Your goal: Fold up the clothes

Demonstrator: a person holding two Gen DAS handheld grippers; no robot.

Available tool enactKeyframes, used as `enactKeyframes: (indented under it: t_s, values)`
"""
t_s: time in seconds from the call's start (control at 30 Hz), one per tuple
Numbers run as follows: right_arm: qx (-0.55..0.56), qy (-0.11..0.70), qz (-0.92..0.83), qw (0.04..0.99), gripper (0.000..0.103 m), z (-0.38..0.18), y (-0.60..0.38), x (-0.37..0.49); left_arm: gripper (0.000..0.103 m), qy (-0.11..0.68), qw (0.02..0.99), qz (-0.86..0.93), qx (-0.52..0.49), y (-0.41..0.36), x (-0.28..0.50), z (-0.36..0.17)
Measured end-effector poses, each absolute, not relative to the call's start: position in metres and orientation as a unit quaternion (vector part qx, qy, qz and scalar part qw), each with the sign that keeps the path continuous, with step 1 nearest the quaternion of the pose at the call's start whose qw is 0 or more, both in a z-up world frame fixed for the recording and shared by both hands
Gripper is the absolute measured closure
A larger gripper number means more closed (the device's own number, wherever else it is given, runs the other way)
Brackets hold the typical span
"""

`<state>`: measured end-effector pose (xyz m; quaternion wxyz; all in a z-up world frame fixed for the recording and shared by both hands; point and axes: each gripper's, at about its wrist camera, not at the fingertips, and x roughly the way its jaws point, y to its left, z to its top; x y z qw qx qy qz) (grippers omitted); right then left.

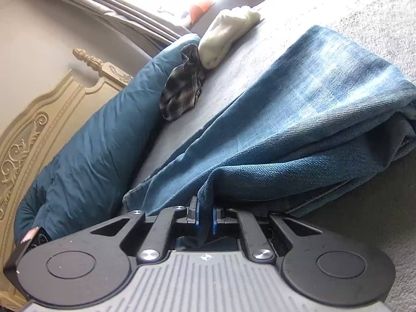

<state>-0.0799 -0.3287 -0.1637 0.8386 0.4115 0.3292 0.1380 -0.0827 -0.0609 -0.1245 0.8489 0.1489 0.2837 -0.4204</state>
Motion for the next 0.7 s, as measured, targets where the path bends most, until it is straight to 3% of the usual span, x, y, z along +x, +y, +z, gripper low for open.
enactKeyframes:
  t_s: [0.27, 0.4, 0.47, 0.7]
  values:
    - [0.443, 0.324, 0.134, 0.825, 0.093, -0.165, -0.336, -0.083, 0.07, 0.286, 0.861, -0.389, 0.158, -0.066, -0.081, -0.128]
    - [0.481, 0.353, 0.109, 0.795, 0.082, -0.165, -0.349, -0.087, 0.073, 0.269, 0.869, -0.375, 0.178, -0.069, -0.088, -0.129]
    - [0.487, 0.364, 0.113, 0.786, 0.081, -0.159, -0.355, -0.091, 0.074, 0.26, 0.873, -0.368, 0.188, -0.071, -0.091, -0.129]
    - [0.414, 0.363, 0.165, 0.818, 0.082, -0.137, -0.334, -0.086, 0.076, 0.253, 0.875, -0.362, 0.197, -0.072, -0.094, -0.131]
